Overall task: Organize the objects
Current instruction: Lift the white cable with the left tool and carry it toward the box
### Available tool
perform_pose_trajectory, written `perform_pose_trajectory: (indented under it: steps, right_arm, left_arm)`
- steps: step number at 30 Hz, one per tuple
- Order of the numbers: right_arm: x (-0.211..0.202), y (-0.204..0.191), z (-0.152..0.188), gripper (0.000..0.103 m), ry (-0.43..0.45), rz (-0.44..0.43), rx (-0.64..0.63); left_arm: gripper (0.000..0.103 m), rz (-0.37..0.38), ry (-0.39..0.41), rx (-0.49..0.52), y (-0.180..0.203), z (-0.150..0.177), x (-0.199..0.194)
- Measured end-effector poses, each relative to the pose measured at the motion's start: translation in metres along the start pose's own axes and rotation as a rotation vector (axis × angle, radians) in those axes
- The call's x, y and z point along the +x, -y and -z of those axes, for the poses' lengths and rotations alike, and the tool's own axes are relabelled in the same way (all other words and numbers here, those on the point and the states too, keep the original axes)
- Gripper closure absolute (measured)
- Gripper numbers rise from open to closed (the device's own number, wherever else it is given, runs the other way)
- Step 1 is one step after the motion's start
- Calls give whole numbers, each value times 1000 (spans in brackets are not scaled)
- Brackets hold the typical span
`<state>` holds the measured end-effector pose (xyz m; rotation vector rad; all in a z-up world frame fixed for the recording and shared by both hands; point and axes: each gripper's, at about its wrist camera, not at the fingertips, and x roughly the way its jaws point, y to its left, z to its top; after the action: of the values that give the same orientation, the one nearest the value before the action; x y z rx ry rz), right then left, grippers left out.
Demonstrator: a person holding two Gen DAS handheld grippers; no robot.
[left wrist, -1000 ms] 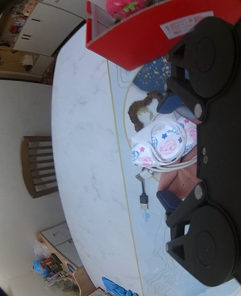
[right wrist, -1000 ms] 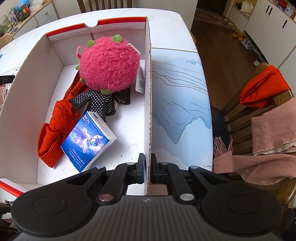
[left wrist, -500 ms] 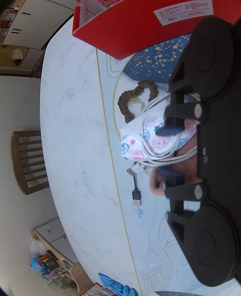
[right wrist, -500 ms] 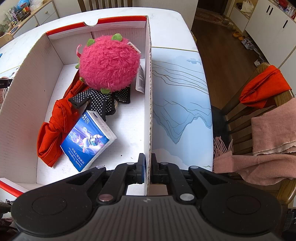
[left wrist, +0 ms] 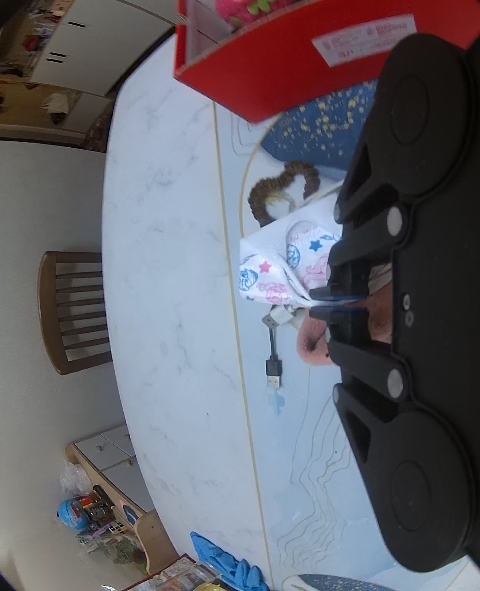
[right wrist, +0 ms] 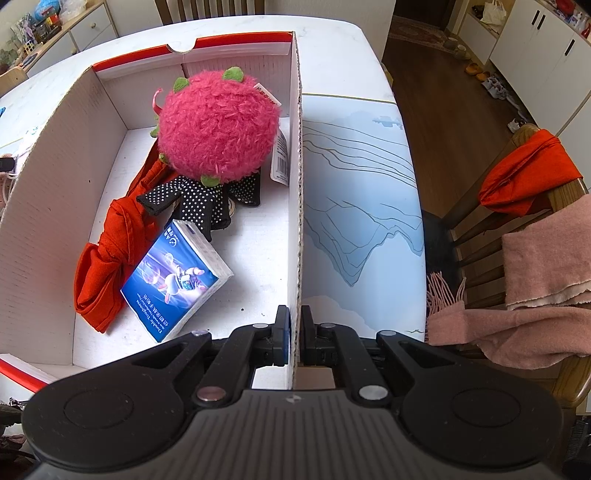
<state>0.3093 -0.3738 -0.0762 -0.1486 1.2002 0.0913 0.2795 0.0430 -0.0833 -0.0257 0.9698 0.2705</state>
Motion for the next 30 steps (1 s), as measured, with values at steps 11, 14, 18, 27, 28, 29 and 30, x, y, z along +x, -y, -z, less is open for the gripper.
perform_pose_trajectory:
  steps: [11,14,18,27,28,29,30]
  right_arm:
    - [1,0,0,98,0,0,-2]
    - [1,-1,0,98,1,0,-2]
    - [2,-1,0,98,1,-3,-1]
    - [2,-1,0,98,2,-6,-1]
    - [2,-1,0,98,2,-6,-1]
    - [2,-1,0,98,1,-6,-1]
    - [2,-1,0,98,1,-6,-1]
  left_arm:
    - [103,99,103,14,16,-12,-55]
    - [103,131,123,17,22,-16,-67]
    - [103,173,172,43,35,-23,-91]
    - [103,282,269,107,70,-45,-147]
    - [103,294,273,119,75,-48,-151]
    - [103,302,278,132,82,-50,-155]
    - [103,308,283,143,88,-51,-158]
